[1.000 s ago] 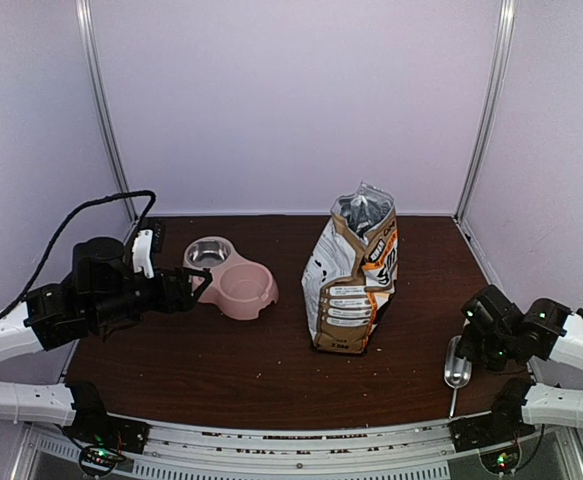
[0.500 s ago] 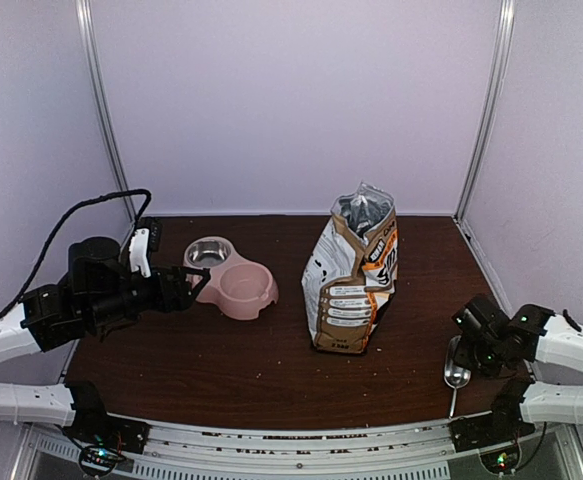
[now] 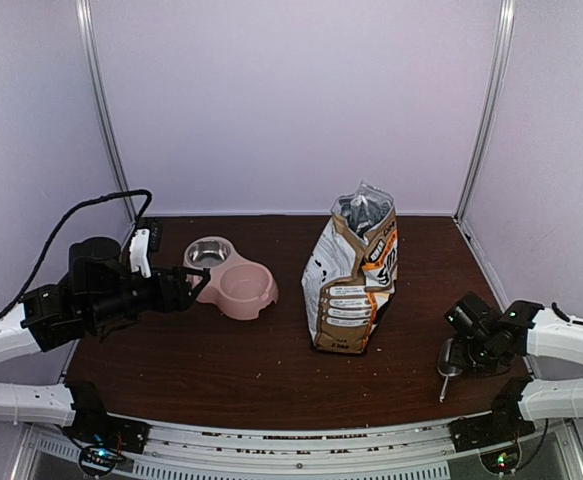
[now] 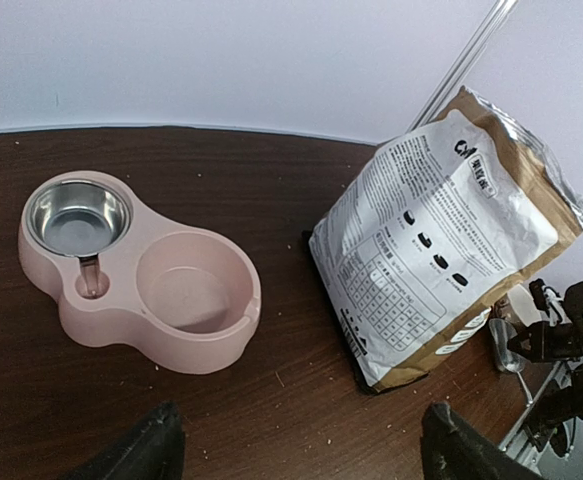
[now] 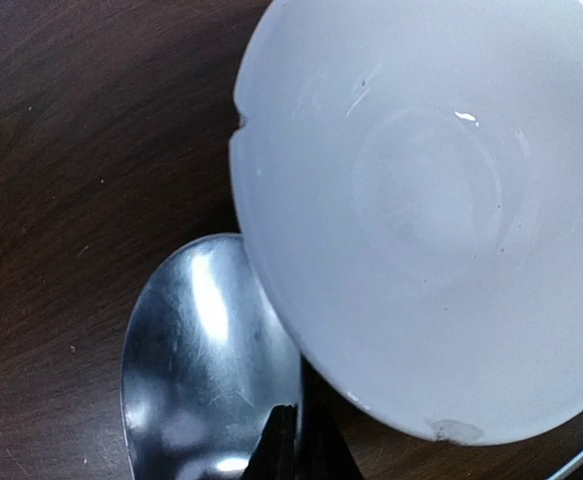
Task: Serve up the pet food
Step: Pick up the spatula from the center of the board.
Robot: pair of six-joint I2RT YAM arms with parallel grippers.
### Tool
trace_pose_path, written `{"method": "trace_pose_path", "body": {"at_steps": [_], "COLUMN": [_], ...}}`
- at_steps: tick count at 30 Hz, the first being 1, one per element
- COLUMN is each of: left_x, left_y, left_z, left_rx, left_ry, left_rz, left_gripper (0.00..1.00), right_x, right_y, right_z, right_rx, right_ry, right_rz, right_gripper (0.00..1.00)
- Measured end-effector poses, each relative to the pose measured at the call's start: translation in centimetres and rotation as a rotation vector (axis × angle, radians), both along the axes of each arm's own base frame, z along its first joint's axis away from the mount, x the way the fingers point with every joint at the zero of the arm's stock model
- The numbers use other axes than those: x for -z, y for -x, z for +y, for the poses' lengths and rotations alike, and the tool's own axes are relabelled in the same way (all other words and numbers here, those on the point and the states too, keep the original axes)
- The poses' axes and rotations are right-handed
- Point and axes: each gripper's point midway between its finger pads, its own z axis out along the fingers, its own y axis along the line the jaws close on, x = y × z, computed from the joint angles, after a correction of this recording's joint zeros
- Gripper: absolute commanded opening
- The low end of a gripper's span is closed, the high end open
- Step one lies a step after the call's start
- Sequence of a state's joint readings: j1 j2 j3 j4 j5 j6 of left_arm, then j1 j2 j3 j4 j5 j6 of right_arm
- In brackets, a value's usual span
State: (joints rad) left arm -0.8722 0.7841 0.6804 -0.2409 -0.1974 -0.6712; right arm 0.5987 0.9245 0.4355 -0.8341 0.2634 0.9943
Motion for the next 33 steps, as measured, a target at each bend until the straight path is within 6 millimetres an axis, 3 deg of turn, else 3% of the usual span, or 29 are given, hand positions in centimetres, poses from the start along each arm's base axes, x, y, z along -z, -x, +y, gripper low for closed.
{"method": "trace_pose_path", "body": {"at_steps": [9,13,16,20,28,33], "left_x": [0.1,0.4,0.3,-1.0,-5.5,-6.6], "left_y": [0.0,0.1,0.3,0.7,2.8,3.9], "left_z": [0.0,0.1,-0.3,-1.8,-6.8,-9.9], "left_rx": [0.000,0.004,0.017,0.053,0.155,0.201], "left_ry": [-0.002,-0.014,-0.022,-0.013,0.054,0.103], "left_rz": [0.002,0.014,0.025,0.028,0.015,0.037], "left_gripper": [0.83,0.82,0.81,0.81,0.80,0.79], "right_x": [0.0,-1.2,-4.2,-10.4,-19.6,-25.3], "right_y": [0.0,-0.5,-1.7,-3.3,-4.2,-4.6], "right_z": [0.4,1.3,2.3,3.5,5.7,8.9], "right_rx": [-0.027,-0.043,-0.061,-0.078,-0.157,-0.264], "right_ry": [-0.015,-0.070,-0.140,-0.263,-0.431,-0.489], "right_rz": [0.008,-0.032,-0.130,-0.324,-0.565,-0.659], "right_gripper": [0.00,0.00,0.00,0.00,0.00,0.00]}}
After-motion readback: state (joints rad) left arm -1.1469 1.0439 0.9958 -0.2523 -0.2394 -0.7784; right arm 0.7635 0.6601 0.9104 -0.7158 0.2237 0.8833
